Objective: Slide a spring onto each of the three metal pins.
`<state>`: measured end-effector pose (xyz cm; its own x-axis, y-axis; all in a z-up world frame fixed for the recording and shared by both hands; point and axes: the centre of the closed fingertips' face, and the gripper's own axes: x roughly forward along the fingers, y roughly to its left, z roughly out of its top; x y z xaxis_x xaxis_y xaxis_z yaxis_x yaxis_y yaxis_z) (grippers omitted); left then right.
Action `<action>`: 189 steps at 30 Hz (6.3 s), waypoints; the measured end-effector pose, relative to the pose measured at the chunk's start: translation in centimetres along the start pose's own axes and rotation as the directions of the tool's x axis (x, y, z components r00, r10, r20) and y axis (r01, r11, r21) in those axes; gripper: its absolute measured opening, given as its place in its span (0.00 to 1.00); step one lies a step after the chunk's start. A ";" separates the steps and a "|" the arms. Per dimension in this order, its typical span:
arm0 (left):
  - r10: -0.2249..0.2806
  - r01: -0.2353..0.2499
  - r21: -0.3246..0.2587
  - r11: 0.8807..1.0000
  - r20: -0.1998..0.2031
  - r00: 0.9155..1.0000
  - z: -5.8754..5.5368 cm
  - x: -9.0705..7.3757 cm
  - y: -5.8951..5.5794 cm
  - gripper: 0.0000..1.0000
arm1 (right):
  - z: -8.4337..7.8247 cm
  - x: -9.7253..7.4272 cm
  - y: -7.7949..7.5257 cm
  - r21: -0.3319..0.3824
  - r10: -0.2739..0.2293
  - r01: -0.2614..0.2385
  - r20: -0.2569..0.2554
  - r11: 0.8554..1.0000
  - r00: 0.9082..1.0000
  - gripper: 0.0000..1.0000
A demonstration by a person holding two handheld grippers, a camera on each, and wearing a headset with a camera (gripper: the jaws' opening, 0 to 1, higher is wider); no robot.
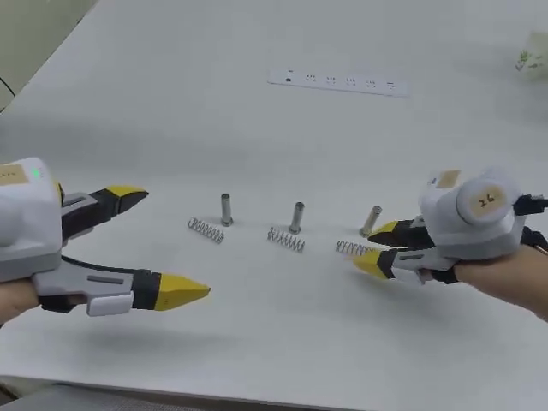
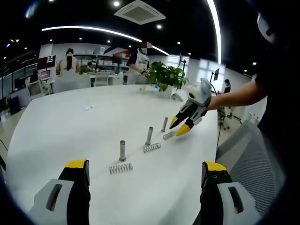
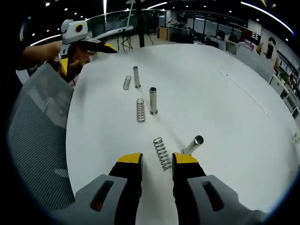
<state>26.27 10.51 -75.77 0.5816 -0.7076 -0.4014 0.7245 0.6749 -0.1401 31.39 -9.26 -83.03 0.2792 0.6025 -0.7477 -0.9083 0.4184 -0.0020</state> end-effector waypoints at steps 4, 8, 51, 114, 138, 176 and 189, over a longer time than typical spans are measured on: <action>-0.001 0.001 0.002 1.000 -0.005 1.000 -0.1 0.0 -0.1 0.97 | 0.0 0.5 -0.8 -0.021 0.001 -0.001 -0.026 1.000 1.000 0.23; 0.008 -0.008 0.002 1.000 -0.008 1.000 -0.2 -0.2 0.1 0.98 | -0.4 1.1 -0.7 -0.020 0.027 -0.028 -0.063 0.999 0.998 0.21; -0.230 0.230 0.055 0.972 -0.005 0.973 1.8 3.3 -5.8 0.64 | 2.2 -4.0 6.0 -0.322 0.157 -0.187 -0.118 0.928 0.981 0.08; -0.508 0.498 0.105 0.861 0.119 0.853 4.5 9.2 -12.3 0.01 | 5.2 -5.5 8.7 -0.332 0.268 -0.263 -0.032 0.906 0.963 0.08; -0.531 0.524 0.090 0.847 0.113 0.840 4.5 8.7 -12.9 0.01 | 4.7 -6.8 8.6 -0.244 0.296 -0.272 0.069 0.931 0.953 0.08; -0.522 0.514 0.110 0.851 0.066 0.851 3.3 9.0 -12.6 0.02 | 10.7 -7.0 11.3 -0.400 0.325 -0.208 0.250 0.892 0.912 0.07; -0.519 0.511 0.111 0.852 0.061 0.852 3.3 8.4 -12.6 0.02 | 10.6 -6.9 11.1 -0.452 0.307 -0.188 0.207 0.872 0.929 0.07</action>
<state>23.26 -4.63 -74.42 0.1421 -0.9664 -0.2141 0.9557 0.1902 -0.2244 22.71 -1.58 -70.79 0.0448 0.8288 -0.5577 -0.9853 -0.0554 -0.1615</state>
